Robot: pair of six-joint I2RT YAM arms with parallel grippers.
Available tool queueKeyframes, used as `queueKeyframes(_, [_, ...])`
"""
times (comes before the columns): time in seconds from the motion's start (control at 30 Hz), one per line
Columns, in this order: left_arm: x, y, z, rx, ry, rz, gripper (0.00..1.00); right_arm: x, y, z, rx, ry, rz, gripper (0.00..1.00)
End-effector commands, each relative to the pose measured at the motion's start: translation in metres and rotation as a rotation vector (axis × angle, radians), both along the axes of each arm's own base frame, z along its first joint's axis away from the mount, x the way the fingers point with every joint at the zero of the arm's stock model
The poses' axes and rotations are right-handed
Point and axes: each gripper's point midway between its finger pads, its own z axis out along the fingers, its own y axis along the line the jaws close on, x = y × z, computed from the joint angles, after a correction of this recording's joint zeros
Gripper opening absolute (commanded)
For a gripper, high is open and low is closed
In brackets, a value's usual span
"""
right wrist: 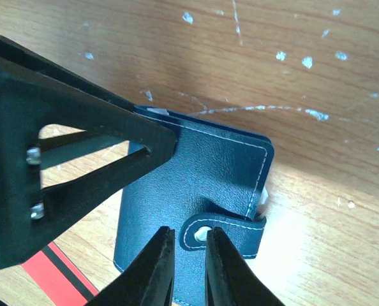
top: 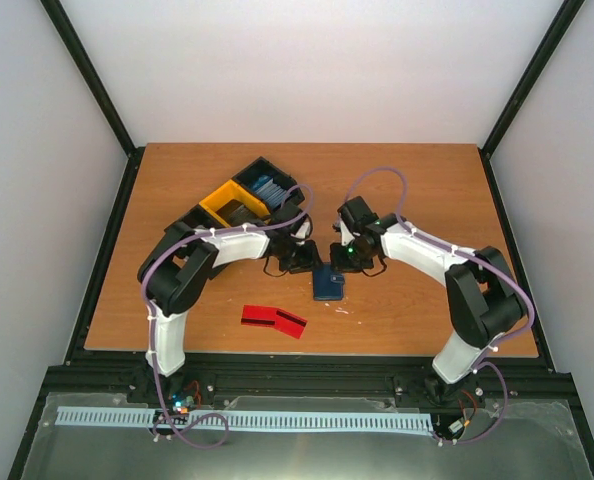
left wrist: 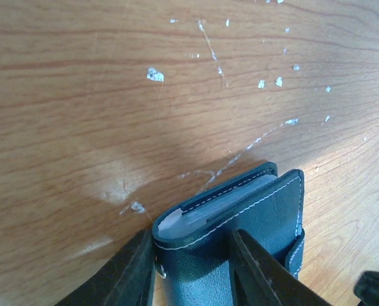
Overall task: Put the credit cards into the card holder
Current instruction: Close the card holder at the center of the board.
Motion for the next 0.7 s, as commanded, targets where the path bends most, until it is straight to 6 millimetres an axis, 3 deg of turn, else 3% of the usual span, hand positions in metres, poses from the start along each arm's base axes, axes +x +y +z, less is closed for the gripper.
queueKeyframes(0.0, [-0.036, 0.039, -0.057, 0.178, 0.108, -0.013, 0.37, -0.01, -0.004, -0.017, -0.031, 0.052, -0.02, 0.15])
queueKeyframes(0.27, [-0.027, 0.033, -0.021, 0.109, 0.024, 0.006, 0.51, -0.013, 0.003, -0.023, 0.004, 0.082, -0.009, 0.14])
queueKeyframes(0.43, [-0.032, 0.038, -0.024, 0.134, 0.052, 0.017, 0.5, -0.017, 0.002, -0.03, 0.005, 0.102, -0.011, 0.14])
queueKeyframes(0.67, [-0.044, 0.024, -0.027, 0.05, 0.101, -0.048, 0.45, -0.015, 0.005, -0.03, 0.025, 0.088, -0.013, 0.13])
